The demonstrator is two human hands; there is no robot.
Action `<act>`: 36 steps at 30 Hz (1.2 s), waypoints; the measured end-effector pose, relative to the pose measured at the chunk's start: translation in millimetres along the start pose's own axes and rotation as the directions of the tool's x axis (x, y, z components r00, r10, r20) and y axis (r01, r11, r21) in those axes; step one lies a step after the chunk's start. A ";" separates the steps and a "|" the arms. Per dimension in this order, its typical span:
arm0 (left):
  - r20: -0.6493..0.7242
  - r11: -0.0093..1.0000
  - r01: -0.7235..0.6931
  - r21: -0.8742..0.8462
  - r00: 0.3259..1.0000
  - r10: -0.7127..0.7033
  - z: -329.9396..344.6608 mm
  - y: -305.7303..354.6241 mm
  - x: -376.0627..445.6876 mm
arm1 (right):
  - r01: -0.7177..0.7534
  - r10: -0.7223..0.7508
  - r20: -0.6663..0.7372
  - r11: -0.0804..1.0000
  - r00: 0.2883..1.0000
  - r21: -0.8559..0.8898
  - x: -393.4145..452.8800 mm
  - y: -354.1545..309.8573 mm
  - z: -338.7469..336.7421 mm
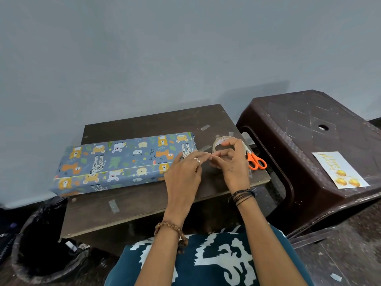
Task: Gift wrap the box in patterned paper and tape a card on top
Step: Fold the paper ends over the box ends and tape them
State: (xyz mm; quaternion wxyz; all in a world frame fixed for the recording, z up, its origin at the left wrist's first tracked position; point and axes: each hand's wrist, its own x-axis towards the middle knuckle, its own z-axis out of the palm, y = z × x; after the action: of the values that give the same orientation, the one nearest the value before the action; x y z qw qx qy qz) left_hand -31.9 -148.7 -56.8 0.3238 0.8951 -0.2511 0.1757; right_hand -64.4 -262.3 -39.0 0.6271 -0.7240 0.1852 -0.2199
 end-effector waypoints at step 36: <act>0.132 0.991 0.133 -0.025 0.983 -0.128 -15.4 11.8 1.3 | -0.059 0.057 0.028 0.996 0.998 0.069 -6.0 -4.4 -2.7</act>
State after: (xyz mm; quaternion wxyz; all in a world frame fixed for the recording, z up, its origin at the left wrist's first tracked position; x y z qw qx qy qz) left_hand -39.9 -146.7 -39.2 0.3327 0.9136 -0.2154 0.0910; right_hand -70.9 -260.6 -34.8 0.6605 -0.6987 0.1901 -0.1987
